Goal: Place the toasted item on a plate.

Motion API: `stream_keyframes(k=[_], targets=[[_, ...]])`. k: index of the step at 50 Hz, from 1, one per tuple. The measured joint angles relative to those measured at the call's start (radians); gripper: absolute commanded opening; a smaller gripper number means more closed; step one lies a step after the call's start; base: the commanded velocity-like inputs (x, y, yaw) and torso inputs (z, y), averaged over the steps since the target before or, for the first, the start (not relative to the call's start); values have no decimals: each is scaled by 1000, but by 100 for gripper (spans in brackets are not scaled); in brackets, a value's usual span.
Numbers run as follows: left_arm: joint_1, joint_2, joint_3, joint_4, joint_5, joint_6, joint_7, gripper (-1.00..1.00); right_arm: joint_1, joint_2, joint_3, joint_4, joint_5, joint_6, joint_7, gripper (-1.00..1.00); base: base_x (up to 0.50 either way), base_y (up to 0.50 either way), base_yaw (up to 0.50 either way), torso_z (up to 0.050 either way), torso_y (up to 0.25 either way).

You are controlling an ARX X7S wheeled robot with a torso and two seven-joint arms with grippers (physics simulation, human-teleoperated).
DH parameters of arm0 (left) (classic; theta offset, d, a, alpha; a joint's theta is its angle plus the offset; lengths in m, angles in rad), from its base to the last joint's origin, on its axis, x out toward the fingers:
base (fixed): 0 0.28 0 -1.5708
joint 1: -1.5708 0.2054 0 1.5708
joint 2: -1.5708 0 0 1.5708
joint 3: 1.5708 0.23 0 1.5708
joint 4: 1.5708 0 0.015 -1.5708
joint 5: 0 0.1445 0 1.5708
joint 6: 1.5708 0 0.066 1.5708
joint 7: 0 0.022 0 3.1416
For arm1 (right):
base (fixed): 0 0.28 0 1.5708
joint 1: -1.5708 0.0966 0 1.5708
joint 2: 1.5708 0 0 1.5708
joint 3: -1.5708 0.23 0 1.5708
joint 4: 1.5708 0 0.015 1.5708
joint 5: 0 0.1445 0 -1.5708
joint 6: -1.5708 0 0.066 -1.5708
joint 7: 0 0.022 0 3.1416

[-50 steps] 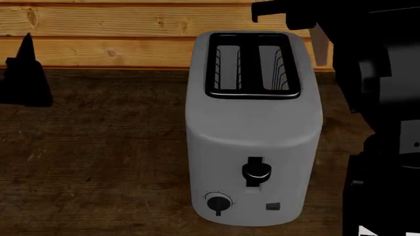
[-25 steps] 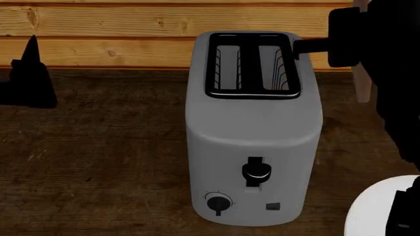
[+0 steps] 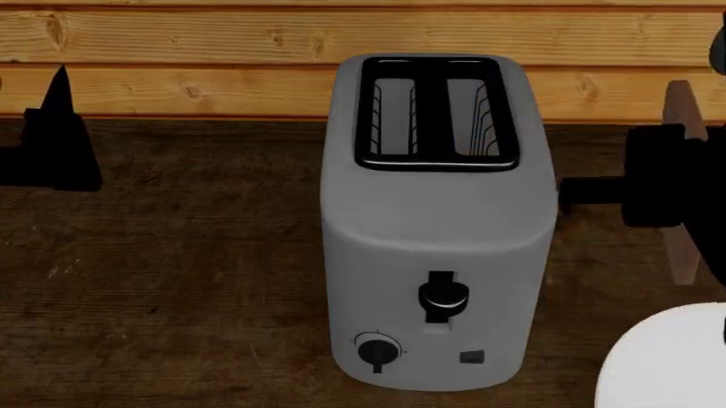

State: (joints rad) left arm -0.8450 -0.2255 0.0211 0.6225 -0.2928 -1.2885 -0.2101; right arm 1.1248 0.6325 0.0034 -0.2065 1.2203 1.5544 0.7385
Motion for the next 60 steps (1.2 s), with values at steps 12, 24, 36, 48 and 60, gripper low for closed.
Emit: stream_keyframes(k=[12, 24, 36, 48, 60], targets=[[5, 0, 3, -8, -4, 11, -4, 100, -165, 95, 81, -123, 318, -40, 214, -100, 0, 0, 0, 0, 0], [3, -2, 2, -7, -10, 10, -9, 100, -359, 151, 184, -249, 475, -99, 292, -100, 0, 0, 0, 0, 0], [10, -6, 2, -16, -13, 22, -12, 100, -500, 181, 250, -344, 566, -146, 343, -100, 0, 0, 0, 0, 0], [20, -8, 0, -24, -17, 35, -15, 100, -603, 186, 324, -384, 539, -158, 296, -100, 0, 0, 0, 0, 0], [29, -9, 3, -32, -19, 48, -19, 100, -677, 162, 387, -398, 435, -173, 168, -100, 0, 0, 0, 0, 0]])
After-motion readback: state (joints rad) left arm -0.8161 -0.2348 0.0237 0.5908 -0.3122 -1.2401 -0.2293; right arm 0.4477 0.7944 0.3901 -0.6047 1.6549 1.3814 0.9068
